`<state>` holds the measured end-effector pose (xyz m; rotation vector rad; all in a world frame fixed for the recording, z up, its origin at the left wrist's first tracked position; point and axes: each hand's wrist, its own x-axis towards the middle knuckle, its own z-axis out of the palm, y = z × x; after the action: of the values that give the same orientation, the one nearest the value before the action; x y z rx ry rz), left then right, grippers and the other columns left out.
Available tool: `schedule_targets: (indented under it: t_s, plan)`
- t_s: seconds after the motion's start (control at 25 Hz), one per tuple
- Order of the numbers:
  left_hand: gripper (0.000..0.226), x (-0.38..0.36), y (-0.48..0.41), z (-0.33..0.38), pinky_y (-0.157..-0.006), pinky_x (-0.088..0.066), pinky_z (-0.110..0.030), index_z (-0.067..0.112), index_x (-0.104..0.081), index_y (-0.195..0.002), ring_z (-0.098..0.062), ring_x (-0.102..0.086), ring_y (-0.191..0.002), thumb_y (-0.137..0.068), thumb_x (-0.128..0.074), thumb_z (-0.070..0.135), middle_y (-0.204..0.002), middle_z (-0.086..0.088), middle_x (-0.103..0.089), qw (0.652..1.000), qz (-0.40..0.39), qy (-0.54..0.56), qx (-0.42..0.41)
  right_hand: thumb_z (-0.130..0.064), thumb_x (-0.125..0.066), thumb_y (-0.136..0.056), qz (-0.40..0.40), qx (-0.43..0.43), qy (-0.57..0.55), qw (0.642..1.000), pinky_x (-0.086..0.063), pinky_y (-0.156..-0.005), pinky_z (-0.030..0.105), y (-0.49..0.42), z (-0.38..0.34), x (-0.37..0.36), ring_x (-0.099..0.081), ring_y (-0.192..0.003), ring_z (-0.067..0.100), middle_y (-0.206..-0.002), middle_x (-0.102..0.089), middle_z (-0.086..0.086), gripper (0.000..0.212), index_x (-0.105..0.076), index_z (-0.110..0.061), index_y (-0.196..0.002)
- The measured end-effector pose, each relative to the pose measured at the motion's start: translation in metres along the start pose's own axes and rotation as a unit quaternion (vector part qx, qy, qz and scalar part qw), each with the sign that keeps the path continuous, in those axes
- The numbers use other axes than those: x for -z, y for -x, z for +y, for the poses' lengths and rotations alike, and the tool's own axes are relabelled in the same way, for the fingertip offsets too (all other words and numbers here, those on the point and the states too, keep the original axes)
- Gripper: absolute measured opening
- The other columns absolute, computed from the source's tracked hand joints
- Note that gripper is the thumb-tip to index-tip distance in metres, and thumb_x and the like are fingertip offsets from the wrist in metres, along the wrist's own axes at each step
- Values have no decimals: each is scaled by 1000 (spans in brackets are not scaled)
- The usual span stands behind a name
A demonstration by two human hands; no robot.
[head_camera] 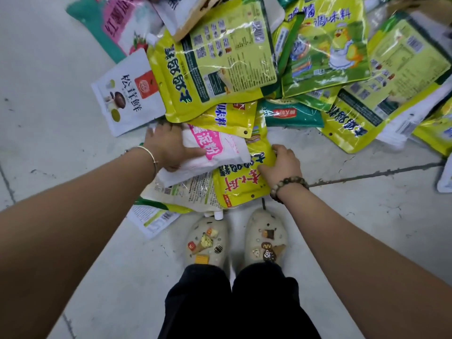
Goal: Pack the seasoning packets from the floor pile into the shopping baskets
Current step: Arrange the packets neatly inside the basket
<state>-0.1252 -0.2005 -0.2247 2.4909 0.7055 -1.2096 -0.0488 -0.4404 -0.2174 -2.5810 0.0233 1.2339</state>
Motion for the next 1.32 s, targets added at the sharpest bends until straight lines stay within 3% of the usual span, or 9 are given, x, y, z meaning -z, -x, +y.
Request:
schedule_targets:
  t_s: [0.16, 0.28, 0.48, 0.68, 0.76, 0.88, 1.0, 1.12, 1.32]
  plan:
    - [119, 7, -3, 3, -108, -24, -53, 11, -54, -120, -39, -39, -125, -37, -34, 93, -135, -19, -45, 999, 34, -10, 18, -45, -68, -77, 33, -13, -12, 999, -38, -95, 42, -13, -12, -5, -48, -120, 28, -131, -50, 7, 66, -42, -19, -131]
    - [120, 7, -1, 5, -109, -19, -59, 14, -57, -117, -39, -39, -126, -36, -29, 96, -136, -17, -46, 998, 56, -2, 24, -53, -67, -75, -1, -64, 2, 998, -31, -100, 43, -22, -16, -3, -48, -121, 29, -132, -51, 7, 70, -41, -20, -131]
    - [125, 10, -4, 11, -111, -17, -57, 23, -38, -139, -38, -31, -135, -36, -42, 93, -149, -13, -35, 998, 32, 31, 46, -47, -63, -81, -53, -44, -29, 997, -36, -103, 45, -22, -16, 11, -48, -120, 33, -130, -55, 8, 52, -53, -25, -127]
    - [67, 10, 1, 27, -103, -27, -50, 26, -46, -89, -31, -56, -107, -55, -64, 80, -101, -1, -62, 995, -56, 69, 39, -34, -60, -85, 42, -75, -104, 991, -44, -91, 42, -4, -11, 11, -56, -102, 35, -100, -63, 11, 16, -58, -22, -75]
    - [61, 6, 8, 36, -103, -27, -49, 28, -47, -95, -29, -60, -98, -61, -67, 75, -89, 4, -62, 993, -69, 88, 25, -24, -62, -83, 62, -88, -128, 986, -44, -80, 35, 3, 0, 12, -57, -99, 34, -102, -63, 13, 10, -58, -21, -75]
    - [52, 4, 20, 43, -93, -34, -42, 25, -57, -105, -29, -57, -101, -70, -72, 60, -102, -1, -64, 992, -50, 115, 19, -19, -67, -81, 43, -86, -178, 979, -34, -63, 27, 20, 18, 12, -54, -80, 25, -86, -61, 8, 22, -49, -17, -69]
    - [32, 2, 38, 49, -69, -40, -29, 19, -67, -94, -22, -56, -77, -74, -76, 42, -99, -9, -69, 982, -67, 177, -18, -15, -70, -78, 48, -99, -229, 967, -33, -59, 27, 39, 34, 18, -48, -74, 21, -78, -52, 1, 20, -51, -12, -82]
    - [20, 2, 65, 51, -64, -41, -26, 19, -69, -84, -20, -58, -68, -77, -75, 37, -81, -5, -65, 972, -77, 223, -4, -5, -69, -77, 56, -120, -324, 937, -43, -72, 29, 63, 44, 33, -56, -82, 21, -90, -60, 2, 31, -60, -15, -105]
    - [20, 9, 137, 59, -49, -39, -22, 22, -61, -66, -9, -54, -49, -80, -73, 30, -58, 7, -59, 943, -40, 328, 48, 1, -67, -77, 82, -141, -386, 908, -51, -82, 40, 115, 55, 71, -63, -95, 29, -101, -66, 9, 31, -59, -18, -100]
